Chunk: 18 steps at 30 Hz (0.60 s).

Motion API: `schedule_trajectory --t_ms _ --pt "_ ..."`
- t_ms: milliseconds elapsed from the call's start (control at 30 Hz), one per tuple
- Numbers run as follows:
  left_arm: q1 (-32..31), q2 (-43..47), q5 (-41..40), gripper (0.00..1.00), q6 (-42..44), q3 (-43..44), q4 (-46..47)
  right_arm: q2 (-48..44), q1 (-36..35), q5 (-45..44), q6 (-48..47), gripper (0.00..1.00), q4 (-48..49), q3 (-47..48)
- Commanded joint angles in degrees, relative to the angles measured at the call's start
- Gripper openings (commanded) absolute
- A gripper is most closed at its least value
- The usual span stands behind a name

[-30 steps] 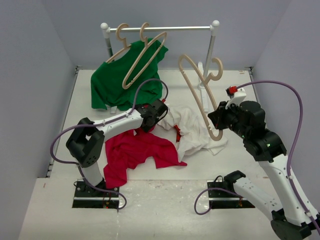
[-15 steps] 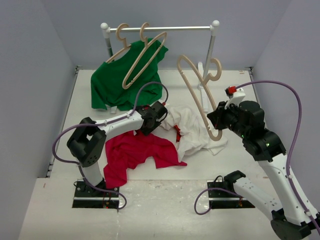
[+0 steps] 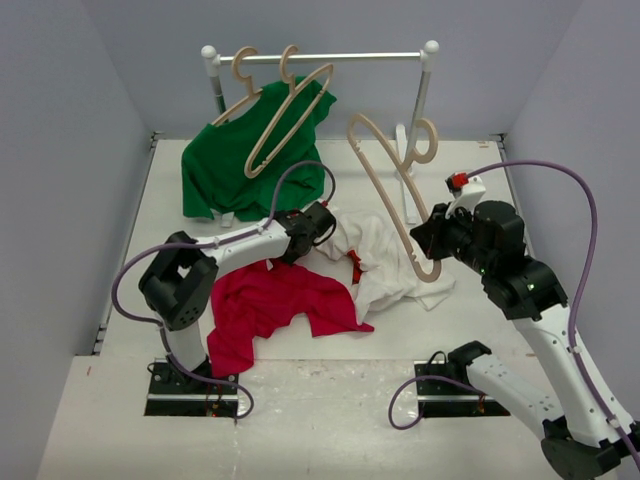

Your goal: Place the t-shirt on the hanger

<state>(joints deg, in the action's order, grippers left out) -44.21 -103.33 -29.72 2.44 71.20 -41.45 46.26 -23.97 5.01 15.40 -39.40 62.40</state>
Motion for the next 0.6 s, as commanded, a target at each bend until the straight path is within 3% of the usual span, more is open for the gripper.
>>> schedule_trajectory --t_ms 0,300,433,567 --pt "0.6 4.9 -2.5 0.02 -1.1 3.4 0.5 0.4 -0.1 1.9 -0.1 0.0 2.9 -0.3" --pt "2.3 7.4 1.0 0.0 -10.1 12.9 0.3 -3.4 -0.1 8.1 0.7 0.0 1.0 -1.8" --pt "4.3 7.9 12.7 0.0 -13.2 18.4 3.3 -6.7 -0.1 7.6 2.4 0.0 0.2 -4.1" --pt "4.0 6.3 33.3 0.0 -13.4 18.6 8.2 -9.2 -0.1 0.2 4.1 0.0 -3.0 -3.7"
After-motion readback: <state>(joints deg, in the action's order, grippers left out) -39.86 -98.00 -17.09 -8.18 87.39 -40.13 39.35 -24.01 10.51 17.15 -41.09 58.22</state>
